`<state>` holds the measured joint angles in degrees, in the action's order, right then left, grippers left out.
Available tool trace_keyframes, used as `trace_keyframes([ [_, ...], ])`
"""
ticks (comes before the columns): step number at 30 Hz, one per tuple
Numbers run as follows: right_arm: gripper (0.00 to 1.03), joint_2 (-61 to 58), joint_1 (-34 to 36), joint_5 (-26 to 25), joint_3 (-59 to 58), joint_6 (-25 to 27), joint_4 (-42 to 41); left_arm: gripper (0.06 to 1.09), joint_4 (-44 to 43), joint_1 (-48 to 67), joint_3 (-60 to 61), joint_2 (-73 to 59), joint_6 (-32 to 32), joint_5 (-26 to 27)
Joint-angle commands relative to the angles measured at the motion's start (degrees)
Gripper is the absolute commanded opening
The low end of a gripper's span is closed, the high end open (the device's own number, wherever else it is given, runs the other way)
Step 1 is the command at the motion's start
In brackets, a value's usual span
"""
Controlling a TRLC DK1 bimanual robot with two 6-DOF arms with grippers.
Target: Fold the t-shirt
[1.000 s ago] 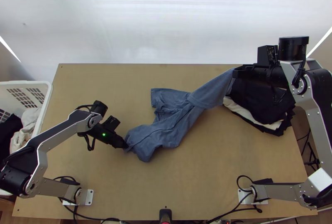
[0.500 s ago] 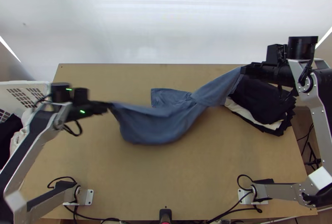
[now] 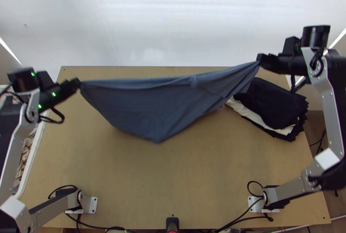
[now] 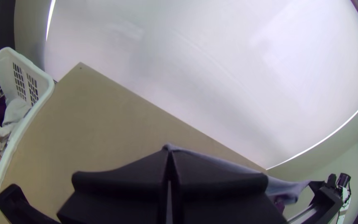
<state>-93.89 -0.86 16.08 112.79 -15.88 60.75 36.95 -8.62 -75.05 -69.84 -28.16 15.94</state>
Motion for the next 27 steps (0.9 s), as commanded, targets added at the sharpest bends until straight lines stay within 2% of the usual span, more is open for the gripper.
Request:
trace_keyframes([
  [1,0.03,-10.18,0.51,-0.26,20.1,0.67,1.48,0.09,3.13,-0.78,-17.33,-7.68,-2.77,-3.9],
  [6,0.03,-7.8,-1.07,-0.52,22.3,5.68,-2.92,0.09,1.63,-2.1,-30.69,-10.66,-5.76,-4.61],
  [9,0.03,-0.33,-2.56,-0.43,17.02,9.2,-3.62,0.09,0.84,-2.1,-34.11,-8.82,-7.26,-4.61],
  [14,0.03,18.04,-5.03,-0.34,4.8,10.87,-8.46,0.09,-2.41,-3.51,-33.67,-0.47,-8.84,-4.69],
  [19,0.03,34.03,-5.46,-0.43,0.32,11.22,-9.6,0.09,-3.29,-6.67,-30.6,7.71,-8.84,-4.61],
  [22,0.03,40.54,-3.36,-0.52,0.41,11.57,-7.58,0.09,-5.48,-6.67,-25.68,14.03,-8.84,-4.52],
  [27,0.03,47.48,1.04,-2.28,2.96,17.11,-1.34,0.09,-5.48,-6.67,-22.34,22.38,-10.42,-4.43],
])
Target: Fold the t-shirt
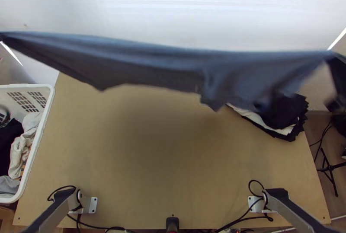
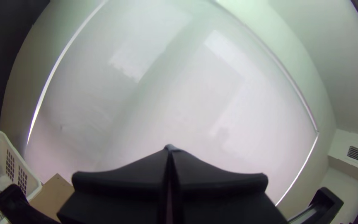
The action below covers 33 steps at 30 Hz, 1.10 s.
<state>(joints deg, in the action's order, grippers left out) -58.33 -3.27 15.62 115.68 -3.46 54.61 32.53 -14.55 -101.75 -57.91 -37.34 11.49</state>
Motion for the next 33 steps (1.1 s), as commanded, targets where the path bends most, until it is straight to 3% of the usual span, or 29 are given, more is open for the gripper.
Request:
trace_keyframes([
  [1,0.03,12.62,3.44,-2.87,0.34,5.84,6.03,0.09,-1.07,-0.75,5.25,11.77,-1.51,0.03],
  [7,0.03,14.47,3.18,-3.84,0.78,7.07,9.9,0.09,-0.28,-0.75,10.0,16.25,-2.91,0.29],
  [14,0.03,13.85,1.16,-3.66,-5.64,3.73,9.02,0.09,1.74,-1.89,16.41,18.8,-2.47,1.08],
  [19,0.03,12.97,-1.48,-3.66,-24.18,-2.07,3.22,0.09,1.83,-1.36,25.64,19.68,0.52,3.28],
  [23,0.03,10.16,-6.22,-3.05,-41.67,-6.82,-1.61,0.09,3.41,3.03,41.29,20.12,6.14,6.09],
  [27,0.03,5.24,-9.21,-2.17,-55.03,-7.35,-8.99,0.09,1.92,6.72,54.21,19.24,14.67,4.42],
  [33,0.03,-8.56,-10.44,-2.17,-58.72,-4.27,-20.95,0.09,-9.24,6.64,57.28,5.79,16.86,3.81],
])
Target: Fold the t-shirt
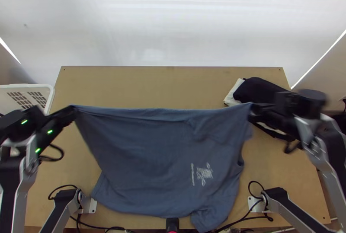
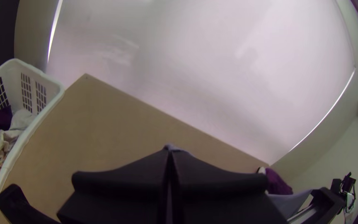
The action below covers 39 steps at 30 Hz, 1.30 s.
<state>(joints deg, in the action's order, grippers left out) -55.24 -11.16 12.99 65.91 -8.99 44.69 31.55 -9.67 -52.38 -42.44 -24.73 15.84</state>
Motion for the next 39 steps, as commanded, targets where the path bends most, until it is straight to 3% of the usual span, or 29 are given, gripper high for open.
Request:
trace_keyframes([
  [1,0.03,-14.45,-2.55,0.45,-7.9,2.05,-12.43,0.09,-10.81,1.59,7.29,-12.41,3.9,-0.54],
  [9,0.03,-36.25,0.17,0.45,6.51,6.09,-15.95,0.09,-24.17,2.29,-5.19,-41.68,2.49,-3.88],
  [20,0.03,-54.88,2.63,0.45,21.89,7.24,-15.95,0.09,-24.78,1.41,-28.04,-70.06,3.02,-6.78],
  [30,0.03,-62.88,2.63,0.54,28.92,6.71,-11.64,0.09,-22.67,2.82,-31.03,-74.2,3.55,-6.87],
  [39,0.03,-59.28,2.72,0.72,31.03,6.01,5.94,0.09,-9.93,2.73,-31.47,-68.39,7.24,-1.86],
])
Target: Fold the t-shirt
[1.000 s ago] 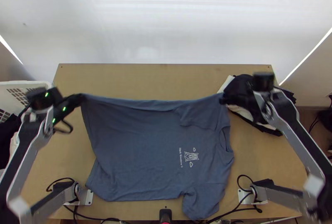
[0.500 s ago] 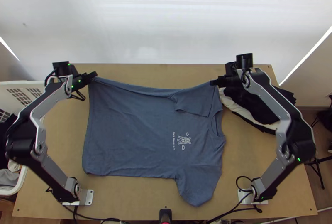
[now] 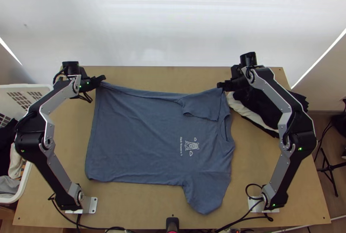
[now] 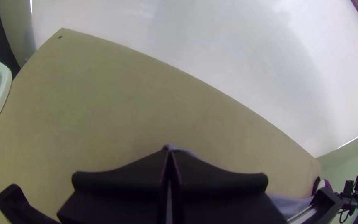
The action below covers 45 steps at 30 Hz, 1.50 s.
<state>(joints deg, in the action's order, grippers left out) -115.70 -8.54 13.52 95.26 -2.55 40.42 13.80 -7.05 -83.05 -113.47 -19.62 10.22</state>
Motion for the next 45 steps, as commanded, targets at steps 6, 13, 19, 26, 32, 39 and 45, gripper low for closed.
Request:
trace_keyframes([
  [6,0.03,4.87,0.1,0.19,0.8,-0.35,16.7,0.09,18.72,0.11,0.25,4.49,9.95,10.96],
  [13,0.03,7.42,1.33,0.1,-0.17,1.4,21.19,0.09,19.42,-2.62,0.16,3.87,11.88,12.46],
  [19,0.03,9.62,2.73,-0.07,-1.75,2.46,22.59,0.09,19.07,-7.37,0.16,2.64,13.29,14.13],
  [26,0.03,10.85,2.91,-0.07,-4.74,2.81,22.59,0.09,19.33,-9.39,1.48,2.99,15.4,14.39],
  [32,0.03,11.46,2.56,-0.25,-8.16,2.81,22.51,0.09,19.33,-9.3,4.91,4.93,16.98,14.39],
  [39,0.03,12.34,2.47,-1.3,-11.15,2.81,22.51,0.09,19.16,-9.3,7.11,6.86,18.3,14.83],
  [45,0.03,12.78,2.12,-3.5,-13.88,2.37,22.51,0.09,19.33,-9.74,8.16,7.3,19.88,14.83],
])
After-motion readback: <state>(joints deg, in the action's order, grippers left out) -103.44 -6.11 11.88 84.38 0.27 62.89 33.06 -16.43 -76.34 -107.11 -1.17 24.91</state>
